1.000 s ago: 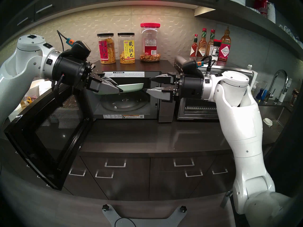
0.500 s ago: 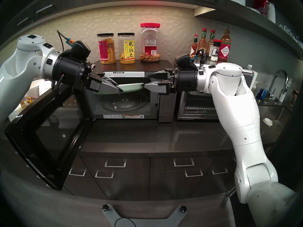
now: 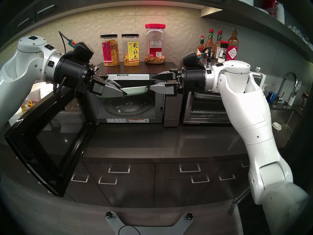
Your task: Open the microwave, put the plate inside, and close the door
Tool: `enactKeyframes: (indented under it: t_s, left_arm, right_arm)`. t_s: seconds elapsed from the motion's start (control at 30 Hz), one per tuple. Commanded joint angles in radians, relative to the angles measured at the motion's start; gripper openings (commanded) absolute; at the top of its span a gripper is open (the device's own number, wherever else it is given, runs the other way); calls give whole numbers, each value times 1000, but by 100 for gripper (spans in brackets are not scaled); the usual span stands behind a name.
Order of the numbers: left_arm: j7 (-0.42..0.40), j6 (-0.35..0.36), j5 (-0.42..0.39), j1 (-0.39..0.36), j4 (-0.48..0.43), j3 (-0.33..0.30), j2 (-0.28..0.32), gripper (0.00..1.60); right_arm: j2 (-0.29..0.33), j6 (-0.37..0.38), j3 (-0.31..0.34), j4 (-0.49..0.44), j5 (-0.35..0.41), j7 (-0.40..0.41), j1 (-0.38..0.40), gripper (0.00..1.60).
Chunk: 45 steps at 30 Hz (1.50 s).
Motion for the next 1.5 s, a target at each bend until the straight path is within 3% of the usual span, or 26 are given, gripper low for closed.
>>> enactKeyframes:
  t_s: [0.0,0.73,1.47]
  left_arm:
    - [2,0,-2,-15,-2,-12,-1,0]
    - [2,-1,-3,-14,-2,-13,-1,0]
    - [-114,-107,-63,21,-45,-37,53,0]
  right_arm:
    - [55,-23,-11,-28,63,114,27,160]
    - [96,-68,-46,-4,127,125,21,160]
    - [111,-78,-50,-12,156,109,0,160]
